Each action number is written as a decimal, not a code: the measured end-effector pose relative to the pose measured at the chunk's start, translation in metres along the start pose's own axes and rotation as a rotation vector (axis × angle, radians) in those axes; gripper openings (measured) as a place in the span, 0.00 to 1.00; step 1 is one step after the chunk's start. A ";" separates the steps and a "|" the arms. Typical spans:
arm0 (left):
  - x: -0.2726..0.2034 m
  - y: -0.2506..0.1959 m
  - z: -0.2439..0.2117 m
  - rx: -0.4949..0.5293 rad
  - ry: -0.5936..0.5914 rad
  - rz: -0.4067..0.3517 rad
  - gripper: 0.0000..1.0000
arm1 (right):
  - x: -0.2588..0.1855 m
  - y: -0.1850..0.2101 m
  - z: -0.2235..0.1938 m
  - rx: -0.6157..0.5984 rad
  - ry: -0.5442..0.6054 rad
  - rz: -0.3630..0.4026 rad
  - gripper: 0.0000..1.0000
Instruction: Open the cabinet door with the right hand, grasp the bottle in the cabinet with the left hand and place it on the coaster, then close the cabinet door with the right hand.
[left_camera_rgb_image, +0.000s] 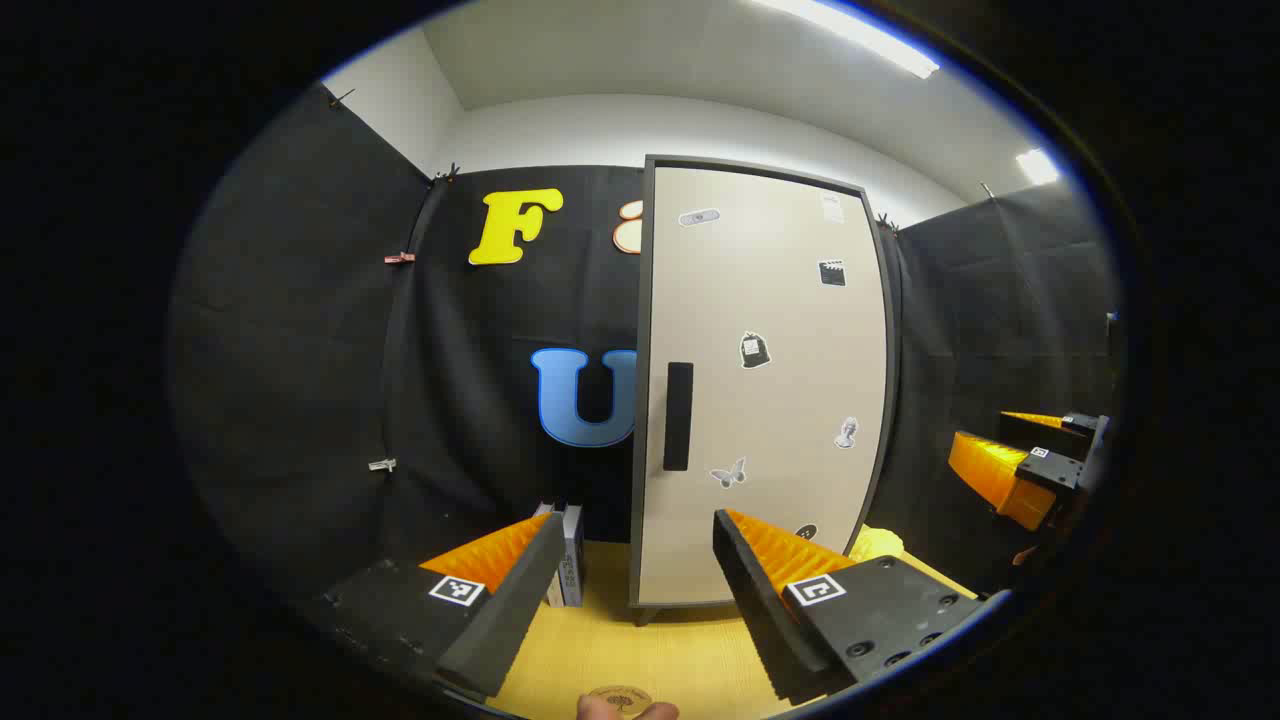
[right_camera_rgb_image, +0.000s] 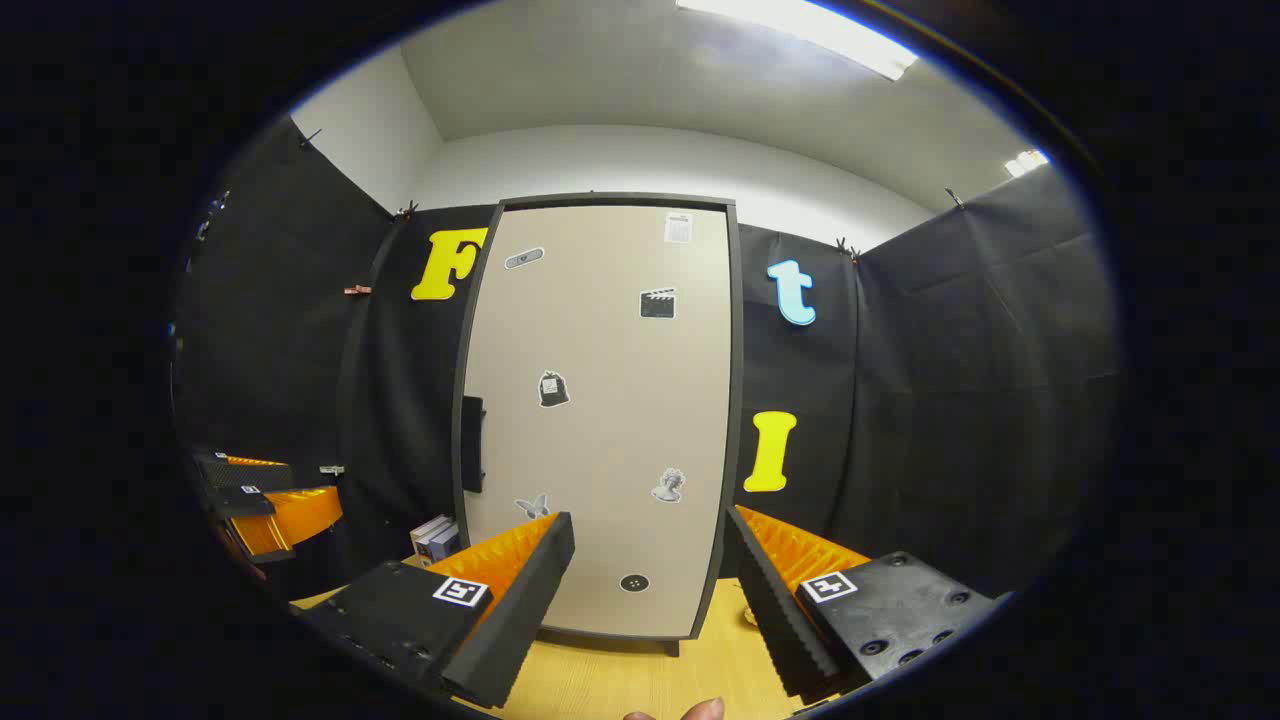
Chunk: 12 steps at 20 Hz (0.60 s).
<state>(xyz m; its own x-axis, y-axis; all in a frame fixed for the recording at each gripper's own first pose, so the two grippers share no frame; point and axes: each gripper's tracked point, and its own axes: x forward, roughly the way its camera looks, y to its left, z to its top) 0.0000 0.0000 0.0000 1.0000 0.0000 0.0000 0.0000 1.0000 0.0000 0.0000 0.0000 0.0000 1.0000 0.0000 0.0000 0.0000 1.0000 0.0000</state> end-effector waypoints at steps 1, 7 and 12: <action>0.000 0.001 0.000 0.003 -0.003 0.001 0.94 | -0.002 0.000 -0.003 0.000 0.009 -0.001 0.97; -0.001 -0.002 -0.002 0.016 0.007 -0.014 0.94 | -0.006 0.002 -0.007 -0.009 0.023 -0.004 0.97; -0.002 -0.005 -0.002 0.013 0.006 -0.020 0.94 | -0.007 -0.001 -0.008 0.004 0.028 -0.009 0.97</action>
<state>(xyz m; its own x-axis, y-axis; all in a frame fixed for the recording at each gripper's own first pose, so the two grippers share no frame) -0.0022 -0.0054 -0.0016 0.9998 -0.0201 -0.0062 0.0201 0.9997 0.0130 -0.0071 -0.0009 -0.0076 0.9996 -0.0092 -0.0285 0.0093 1.0000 0.0036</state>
